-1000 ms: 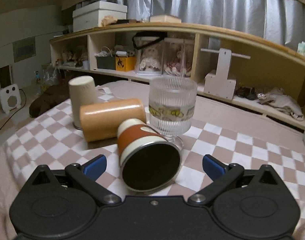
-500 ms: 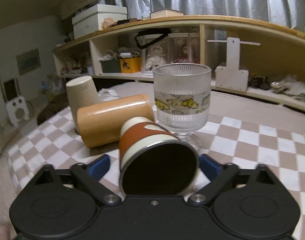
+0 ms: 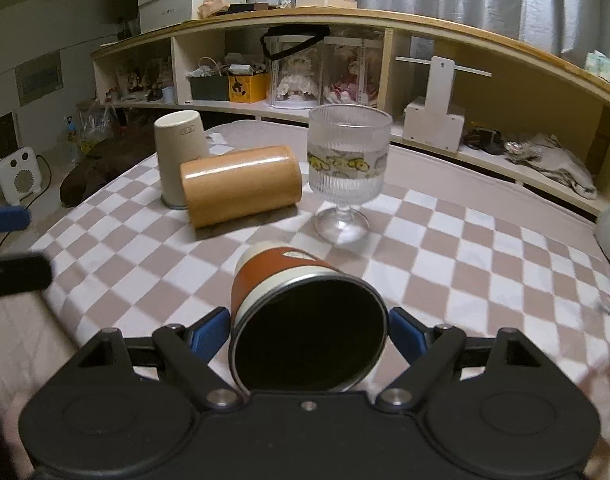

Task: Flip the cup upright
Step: 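Lift and rotate the cup upright with the right gripper while the left gripper approaches it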

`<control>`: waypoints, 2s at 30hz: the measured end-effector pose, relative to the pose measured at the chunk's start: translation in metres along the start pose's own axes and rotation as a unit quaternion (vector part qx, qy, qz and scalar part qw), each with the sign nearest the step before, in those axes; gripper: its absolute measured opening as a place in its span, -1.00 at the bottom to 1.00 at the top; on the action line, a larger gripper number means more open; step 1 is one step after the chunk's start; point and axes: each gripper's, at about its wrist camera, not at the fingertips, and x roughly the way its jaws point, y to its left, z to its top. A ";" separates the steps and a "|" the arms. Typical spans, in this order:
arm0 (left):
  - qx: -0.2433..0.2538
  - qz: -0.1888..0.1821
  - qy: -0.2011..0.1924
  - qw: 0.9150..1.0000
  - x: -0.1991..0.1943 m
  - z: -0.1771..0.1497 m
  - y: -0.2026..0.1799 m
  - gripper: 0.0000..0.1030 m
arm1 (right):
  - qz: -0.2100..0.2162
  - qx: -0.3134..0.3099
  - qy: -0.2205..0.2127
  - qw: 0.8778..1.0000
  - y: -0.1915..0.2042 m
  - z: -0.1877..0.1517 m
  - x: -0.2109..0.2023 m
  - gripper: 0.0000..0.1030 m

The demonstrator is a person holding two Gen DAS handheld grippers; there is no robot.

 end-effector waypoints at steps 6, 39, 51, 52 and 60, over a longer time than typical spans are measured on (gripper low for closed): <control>0.038 -0.009 -0.011 0.999 0.003 0.015 -0.017 1.00 | -0.019 0.018 0.005 1.000 -0.010 -0.025 -0.035 0.68; 0.158 -0.079 0.072 0.982 0.160 0.017 -0.087 1.00 | -0.035 -0.132 0.009 0.991 -0.020 -0.056 -0.044 0.82; 0.218 -0.078 0.096 0.968 0.130 0.005 -0.082 1.00 | -0.153 -0.081 0.015 0.985 -0.041 -0.050 -0.035 0.77; 0.217 -0.077 0.098 0.968 0.128 0.007 -0.080 1.00 | -0.155 -0.076 0.013 0.985 -0.041 -0.049 -0.034 0.77; 0.115 -0.103 0.142 0.978 0.098 0.026 -0.051 0.92 | -0.148 -0.051 -0.004 0.988 -0.042 -0.043 -0.043 0.77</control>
